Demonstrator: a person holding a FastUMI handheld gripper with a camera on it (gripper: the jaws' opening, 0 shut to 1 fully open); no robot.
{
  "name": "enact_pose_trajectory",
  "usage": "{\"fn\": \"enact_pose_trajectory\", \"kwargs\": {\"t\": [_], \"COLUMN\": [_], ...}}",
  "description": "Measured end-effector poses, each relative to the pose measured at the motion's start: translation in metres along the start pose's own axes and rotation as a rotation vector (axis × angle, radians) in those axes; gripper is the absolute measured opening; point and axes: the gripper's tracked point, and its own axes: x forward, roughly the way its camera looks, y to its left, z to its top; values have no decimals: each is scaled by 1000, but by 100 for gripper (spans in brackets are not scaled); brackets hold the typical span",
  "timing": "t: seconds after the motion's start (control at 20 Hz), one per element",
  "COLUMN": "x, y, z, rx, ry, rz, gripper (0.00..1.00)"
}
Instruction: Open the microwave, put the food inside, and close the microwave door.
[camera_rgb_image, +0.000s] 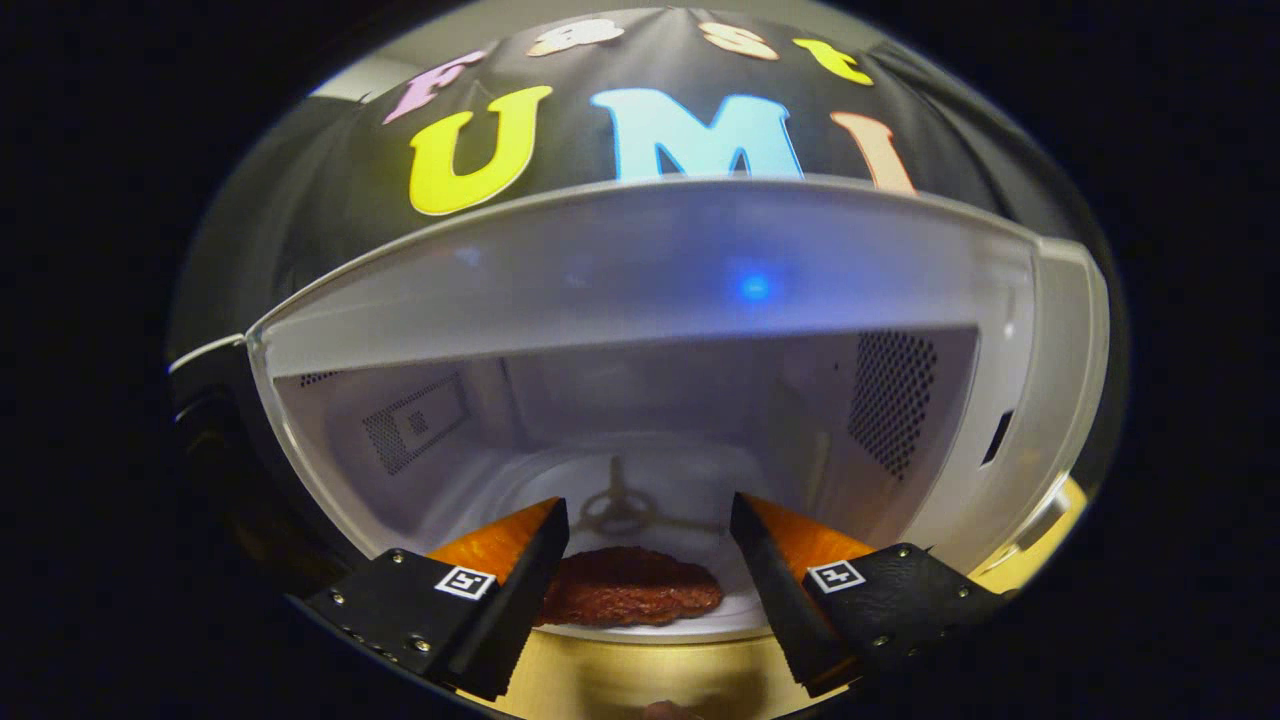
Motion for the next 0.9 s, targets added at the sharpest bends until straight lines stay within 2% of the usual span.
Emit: {"fn": "enact_pose_trajectory", "kwargs": {"t": [0.15,0.35,0.9], "x": [-15,-61,-237], "y": [14,24,49], "z": [5,17,83], "rx": [-59,-33,38], "ry": [-8,-6,-115], "rz": [52,95,238], "gripper": [98,98,98]}}
